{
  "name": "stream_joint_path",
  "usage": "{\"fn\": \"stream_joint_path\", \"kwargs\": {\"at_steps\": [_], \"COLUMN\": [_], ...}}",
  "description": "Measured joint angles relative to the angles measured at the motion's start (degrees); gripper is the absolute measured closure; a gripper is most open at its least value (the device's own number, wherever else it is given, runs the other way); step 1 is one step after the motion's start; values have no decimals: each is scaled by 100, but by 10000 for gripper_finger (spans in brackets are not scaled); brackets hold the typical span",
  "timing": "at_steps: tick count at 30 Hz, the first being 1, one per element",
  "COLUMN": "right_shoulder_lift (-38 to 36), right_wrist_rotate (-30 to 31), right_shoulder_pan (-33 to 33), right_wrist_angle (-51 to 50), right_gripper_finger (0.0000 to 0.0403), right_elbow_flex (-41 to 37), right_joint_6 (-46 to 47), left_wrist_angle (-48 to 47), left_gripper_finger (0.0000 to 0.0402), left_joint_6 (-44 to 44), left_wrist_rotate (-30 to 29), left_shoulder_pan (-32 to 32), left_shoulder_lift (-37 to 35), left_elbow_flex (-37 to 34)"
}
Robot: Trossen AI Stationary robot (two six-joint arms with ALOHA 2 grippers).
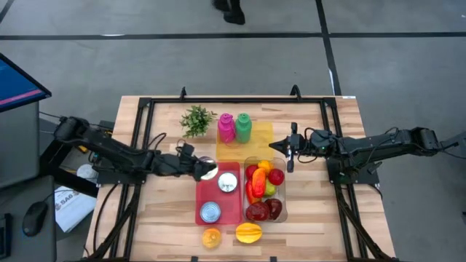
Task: Pick & Place Food Item
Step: Put the blue and pink tuna can into the red bin
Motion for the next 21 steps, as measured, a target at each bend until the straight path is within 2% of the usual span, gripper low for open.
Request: {"fn": "stream_joint_path", "kwargs": {"at_steps": [3,11,21], "right_shoulder_lift": [1,1,1], "right_wrist_rotate": [0,0,0], "right_shoulder_pan": [0,0,-1], "right_wrist_angle": [0,-1,0], "right_gripper_finger": [403,403,403], "right_elbow_flex": [0,0,0], "right_joint_6": [-6,-25,-30], "left_wrist_angle": [689,2398,2582], "left_gripper_finger": [243,236,236], "left_joint_6": [-4,-3,-5], "left_wrist_rotate": [229,266,552], "left_shoulder_pan": [152,277,251], "left_shoulder_lift": [560,1910,2812], "left_elbow_flex": [0,9,574]}}
